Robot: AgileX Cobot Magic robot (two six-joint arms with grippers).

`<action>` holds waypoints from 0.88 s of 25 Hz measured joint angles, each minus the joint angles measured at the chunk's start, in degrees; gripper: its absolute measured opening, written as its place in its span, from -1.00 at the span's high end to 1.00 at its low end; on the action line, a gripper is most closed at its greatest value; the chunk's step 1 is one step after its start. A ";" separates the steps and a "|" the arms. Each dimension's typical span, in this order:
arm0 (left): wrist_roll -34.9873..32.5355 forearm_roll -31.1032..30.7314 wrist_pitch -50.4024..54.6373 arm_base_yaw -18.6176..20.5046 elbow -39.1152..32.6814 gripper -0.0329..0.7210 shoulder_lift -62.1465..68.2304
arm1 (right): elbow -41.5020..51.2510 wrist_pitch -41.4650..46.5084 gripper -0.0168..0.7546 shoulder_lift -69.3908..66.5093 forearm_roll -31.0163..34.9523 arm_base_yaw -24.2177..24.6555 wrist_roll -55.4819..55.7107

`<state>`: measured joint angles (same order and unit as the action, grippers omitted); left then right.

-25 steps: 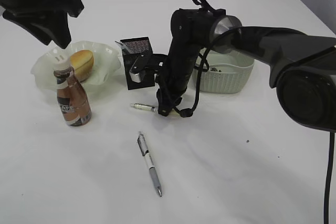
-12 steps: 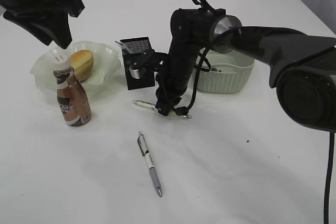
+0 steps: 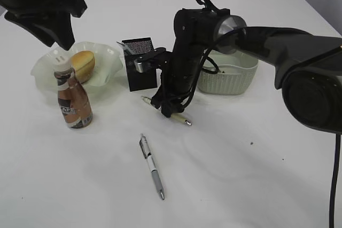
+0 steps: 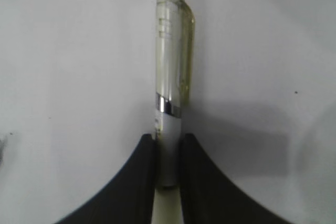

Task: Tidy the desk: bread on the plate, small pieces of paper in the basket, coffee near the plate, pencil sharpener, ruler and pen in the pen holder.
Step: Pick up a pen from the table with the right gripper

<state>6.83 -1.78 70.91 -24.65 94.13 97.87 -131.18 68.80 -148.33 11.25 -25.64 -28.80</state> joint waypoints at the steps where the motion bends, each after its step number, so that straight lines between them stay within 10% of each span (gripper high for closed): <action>1: 0.00 0.00 0.00 0.00 0.00 0.29 0.10 | 0.21 0.00 0.72 0.12 0.00 0.00 0.28; 22: -0.57 0.36 0.00 0.00 0.00 0.28 0.94 | 4.03 1.04 0.72 5.58 -0.38 -0.46 6.82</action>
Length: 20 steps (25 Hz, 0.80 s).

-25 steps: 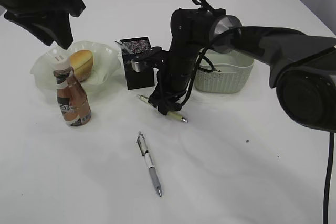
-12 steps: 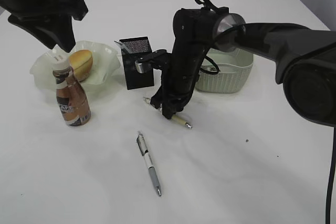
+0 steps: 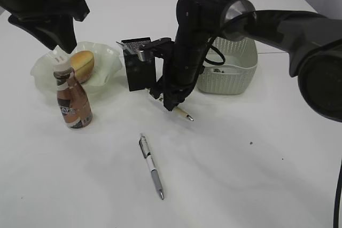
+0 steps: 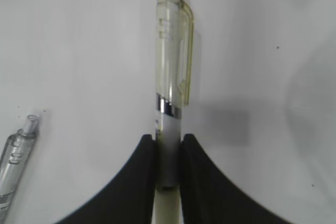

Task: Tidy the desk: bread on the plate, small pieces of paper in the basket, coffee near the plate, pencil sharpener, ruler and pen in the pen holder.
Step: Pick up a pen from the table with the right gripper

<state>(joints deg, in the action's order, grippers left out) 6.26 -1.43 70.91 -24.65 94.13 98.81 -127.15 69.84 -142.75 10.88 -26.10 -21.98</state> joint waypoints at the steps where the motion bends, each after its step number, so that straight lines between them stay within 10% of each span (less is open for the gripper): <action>1: -0.10 0.00 0.00 0.00 0.00 0.29 0.00 | 0.24 0.00 0.72 0.42 0.12 -0.10 0.13; 20: -0.09 0.00 0.00 0.00 0.00 0.28 0.36 | 13.68 0.00 0.72 11.33 3.85 -0.22 2.53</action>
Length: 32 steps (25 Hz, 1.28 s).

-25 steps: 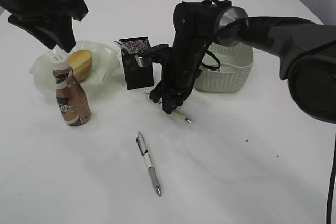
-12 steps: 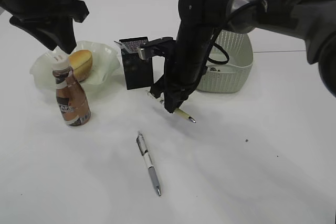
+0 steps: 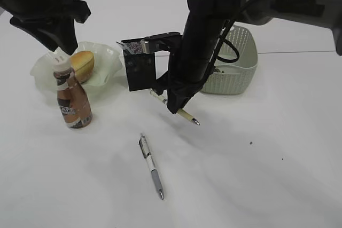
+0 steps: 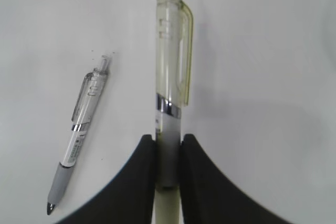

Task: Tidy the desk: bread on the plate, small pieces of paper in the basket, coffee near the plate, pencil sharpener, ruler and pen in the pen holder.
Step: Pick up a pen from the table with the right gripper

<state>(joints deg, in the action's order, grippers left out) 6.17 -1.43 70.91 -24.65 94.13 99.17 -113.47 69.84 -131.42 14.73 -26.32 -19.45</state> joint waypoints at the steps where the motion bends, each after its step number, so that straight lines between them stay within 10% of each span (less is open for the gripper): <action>1: 0.00 0.00 0.00 0.00 0.00 0.28 0.00 | 0.37 0.00 0.72 0.00 0.16 0.00 0.50; 32: 0.00 0.07 0.00 0.00 0.00 0.28 0.08 | 6.99 0.00 0.72 0.72 2.31 0.00 3.70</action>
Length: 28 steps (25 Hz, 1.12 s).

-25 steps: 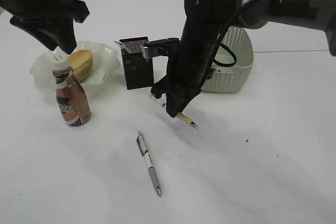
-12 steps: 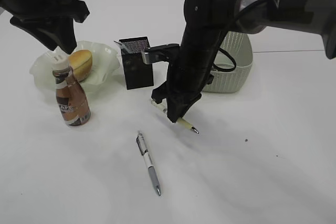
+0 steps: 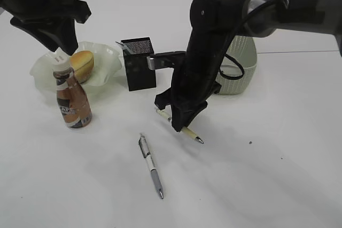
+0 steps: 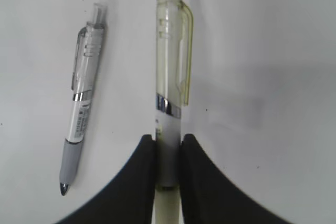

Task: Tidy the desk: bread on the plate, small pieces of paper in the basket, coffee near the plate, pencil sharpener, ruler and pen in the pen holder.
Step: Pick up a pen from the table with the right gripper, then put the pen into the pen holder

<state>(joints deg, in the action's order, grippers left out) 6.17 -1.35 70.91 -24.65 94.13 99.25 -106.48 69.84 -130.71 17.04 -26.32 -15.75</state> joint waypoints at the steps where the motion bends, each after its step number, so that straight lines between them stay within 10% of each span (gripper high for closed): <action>1: 0.00 0.00 0.00 0.00 0.00 0.28 0.00 | 0.00 0.00 0.72 0.46 0.00 0.00 0.67; 28: 0.00 0.39 -3.29 0.00 0.00 0.28 0.49 | 25.70 -53.00 0.72 17.17 -4.13 -1.64 -1.23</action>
<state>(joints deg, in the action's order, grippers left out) 6.17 -0.96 67.62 -24.65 94.13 99.74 -80.79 16.84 -113.53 12.91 -27.96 -16.98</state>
